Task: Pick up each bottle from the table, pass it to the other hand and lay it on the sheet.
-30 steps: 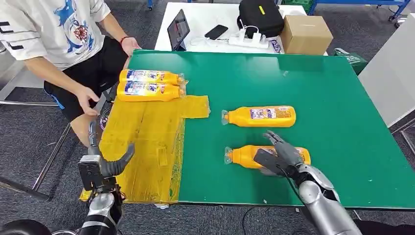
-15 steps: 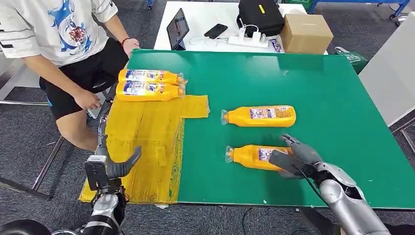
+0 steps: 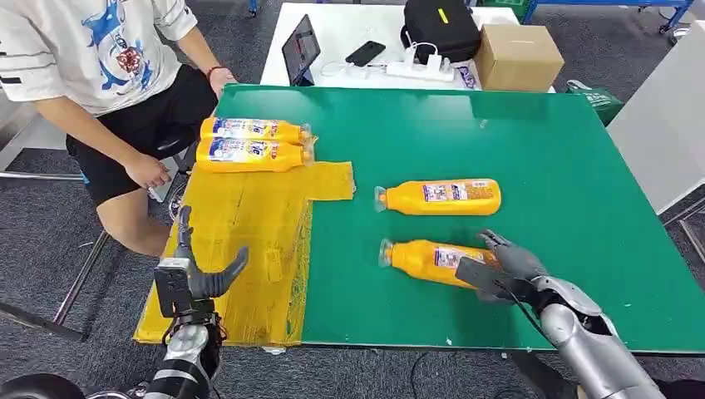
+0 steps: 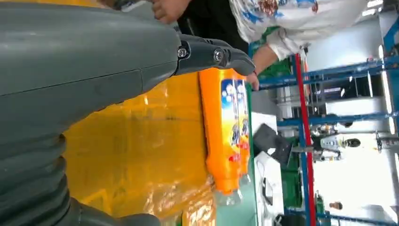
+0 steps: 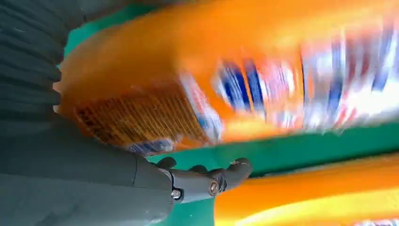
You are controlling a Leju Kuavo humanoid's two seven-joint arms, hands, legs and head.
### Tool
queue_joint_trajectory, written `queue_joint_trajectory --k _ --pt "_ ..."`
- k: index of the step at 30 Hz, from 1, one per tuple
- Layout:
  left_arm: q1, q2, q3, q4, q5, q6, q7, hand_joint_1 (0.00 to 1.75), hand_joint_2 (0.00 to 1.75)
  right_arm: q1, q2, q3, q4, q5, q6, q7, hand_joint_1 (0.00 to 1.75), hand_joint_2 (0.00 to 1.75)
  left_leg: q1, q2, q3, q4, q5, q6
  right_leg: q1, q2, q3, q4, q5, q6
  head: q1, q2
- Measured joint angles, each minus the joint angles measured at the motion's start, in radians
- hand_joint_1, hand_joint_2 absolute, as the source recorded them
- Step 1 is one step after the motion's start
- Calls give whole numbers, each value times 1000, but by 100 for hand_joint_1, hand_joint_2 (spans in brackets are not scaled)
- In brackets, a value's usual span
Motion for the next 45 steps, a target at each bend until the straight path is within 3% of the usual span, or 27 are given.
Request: queue_joint_trajectory --k 6,15,18,22,24,30,33,38,41,45 --pt "-9 -5 -13 16 5 -6 3 0 175 -34 40 20 67 8 -21 -16 175 175 0 6 10 0 -4 -1 0 7 7 -1 0 0 0 0" --pt "-8 -8 -24 23 16 -21 12 0 175 -12 64 18 63 -8 -78 -41 175 175 1 6 12 0 -4 -1 1 7 9 0 0 0 0 0" --pt "0 -15 -24 23 36 -45 26 0 175 43 100 -19 18 -34 -183 -147 175 175 1 5 9 0 -4 -1 1 7 8 0 0 0 1 0" --pt "19 -26 -33 8 95 -105 71 0 175 116 247 -100 -100 -71 -434 -354 175 175 1 4 1 0 -1 -1 1 7 -2 2 0 0 -1 0" --pt "28 -32 -45 -1 117 -122 84 0 175 113 310 -146 -166 -90 -504 -375 175 175 1 3 0 0 -1 -1 1 4 -1 2 -1 -1 0 0" --pt "37 -32 -51 -13 138 -135 93 0 175 132 391 -206 -249 -121 -525 -404 175 175 0 1 -3 0 -1 -1 0 3 -2 1 -1 -1 0 0" --pt "40 -32 -64 -22 190 -177 121 0 175 146 441 -245 -306 -158 -654 -514 175 175 0 -1 -5 0 0 -1 -1 1 -4 1 -1 -1 0 0" --pt "41 -32 -120 -39 273 -290 185 0 175 172 505 -288 -426 -153 -834 -601 175 175 0 -1 -5 0 -1 -1 0 1 -4 1 -1 -1 0 0" --pt "48 -31 -166 -68 340 -388 213 0 175 189 523 -299 -458 -154 -828 -616 175 175 0 -1 -5 0 -1 -1 0 1 -4 1 -1 -1 0 0" --pt "74 -15 -225 -133 401 -525 227 0 175 220 537 -298 -450 -173 -723 -618 175 175 0 -1 -5 0 -1 -1 0 1 -4 1 -1 -1 0 0"
